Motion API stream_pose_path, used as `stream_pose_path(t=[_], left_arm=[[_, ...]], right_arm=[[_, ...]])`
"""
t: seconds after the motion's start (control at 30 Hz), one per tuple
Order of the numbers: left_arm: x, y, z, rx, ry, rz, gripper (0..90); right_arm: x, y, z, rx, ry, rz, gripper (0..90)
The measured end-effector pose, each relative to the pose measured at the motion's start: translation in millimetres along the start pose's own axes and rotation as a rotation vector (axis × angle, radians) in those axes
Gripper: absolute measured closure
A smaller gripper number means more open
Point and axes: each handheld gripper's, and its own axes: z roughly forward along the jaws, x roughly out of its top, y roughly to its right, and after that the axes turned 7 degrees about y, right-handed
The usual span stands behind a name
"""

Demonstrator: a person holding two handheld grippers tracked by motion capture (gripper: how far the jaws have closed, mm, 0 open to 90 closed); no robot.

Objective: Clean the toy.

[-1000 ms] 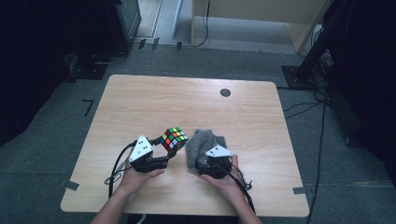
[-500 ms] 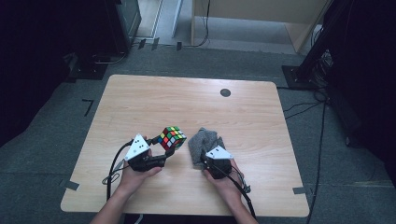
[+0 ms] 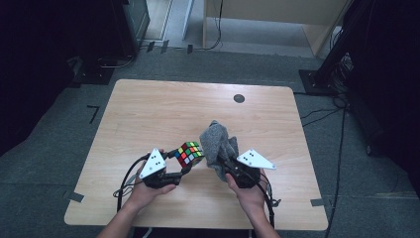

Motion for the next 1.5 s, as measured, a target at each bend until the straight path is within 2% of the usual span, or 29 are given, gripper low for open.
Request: stream_pose_path(t=[0.1, 0.13, 0.2, 0.27, 0.33, 0.43, 0.6, 0.77, 0.87, 0.97, 1.03, 1.1, 1.17, 1.23, 1.33, 1.4, 1.47, 1.5], left_arm=[[-1.5, 9.4, 4.8, -0.032, -0.016, 0.033, 33.4], [-1.7, 12.3, 5.7, -0.043, -0.015, 0.045, 33.4], [-1.1, 16.8, 5.7, -0.060, 0.001, 0.045, 33.4], [-0.5, 18.5, 4.0, -0.059, 0.011, 0.047, 33.3], [-0.6, 17.9, 2.0, -0.061, 0.017, 0.050, 33.3], [0.2, 17.1, 0.2, -0.059, 0.025, 0.063, 33.5], [0.0, 17.8, 0.0, -0.058, 0.027, 0.077, 33.7], [-0.2, 18.7, 0.2, -0.067, 0.029, 0.083, 33.7], [-0.4, 18.8, 1.1, -0.067, 0.031, 0.085, 33.7], [-1.0, 19.8, 1.3, -0.043, 0.028, 0.107, 33.6], [-2.9, 21.7, 2.7, -0.024, 0.017, 0.134, 33.7], [-4.2, 23.0, 4.3, -0.022, 0.005, 0.150, 33.7], [-4.2, 24.6, 6.0, -0.025, 0.006, 0.154, 33.7], [-3.0, 26.5, 6.8, -0.029, 0.007, 0.164, 33.7], [-0.9, 28.8, 6.2, -0.021, 0.006, 0.181, 33.7], [-1.3, 29.1, 5.2, -0.021, 0.005, 0.192, 33.7], [-1.6, 29.3, 4.4, -0.015, 0.004, 0.199, 33.8], [-1.7, 29.1, 3.8, -0.015, 0.006, 0.202, 33.8]], right_arm=[[10.6, -15.3, -4.4, 0.079, 0.033, -0.028, 78.5], [12.2, -19.1, -4.3, 0.103, 0.033, -0.039, 78.4], [12.0, -23.4, -1.8, 0.139, 0.012, -0.028, 78.3], [8.8, -21.9, 0.5, 0.158, 0.000, -0.004, 78.1], [6.9, -15.8, 1.3, 0.173, -0.009, 0.046, 77.7], [4.2, -7.3, 4.5, 0.181, -0.029, 0.096, 77.1], [-1.0, 0.2, 8.0, 0.169, -0.053, 0.120, 77.0], [-0.8, 2.7, 8.9, 0.141, -0.075, 0.085, 76.6], [-1.9, 6.9, 9.7, 0.108, -0.097, 0.077, 76.5], [0.5, 8.5, 6.0, 0.095, -0.078, 0.085, 76.4], [6.7, 3.4, 1.6, 0.132, -0.049, 0.066, 76.2], [13.0, -4.8, -1.4, 0.176, -0.028, 0.035, 76.2], [15.5, -14.4, -1.4, 0.215, -0.029, 0.002, 75.9], [13.1, -23.8, 2.5, 0.242, -0.060, -0.040, 75.8], [5.9, -31.9, 9.9, 0.215, -0.103, -0.126, 75.8], [5.1, -29.6, 10.1, 0.172, -0.100, -0.139, 75.8], [6.3, -21.8, 8.6, 0.084, -0.097, -0.148, 75.8], [6.7, -18.2, 7.9, 0.066, -0.097, -0.131, 75.8]])
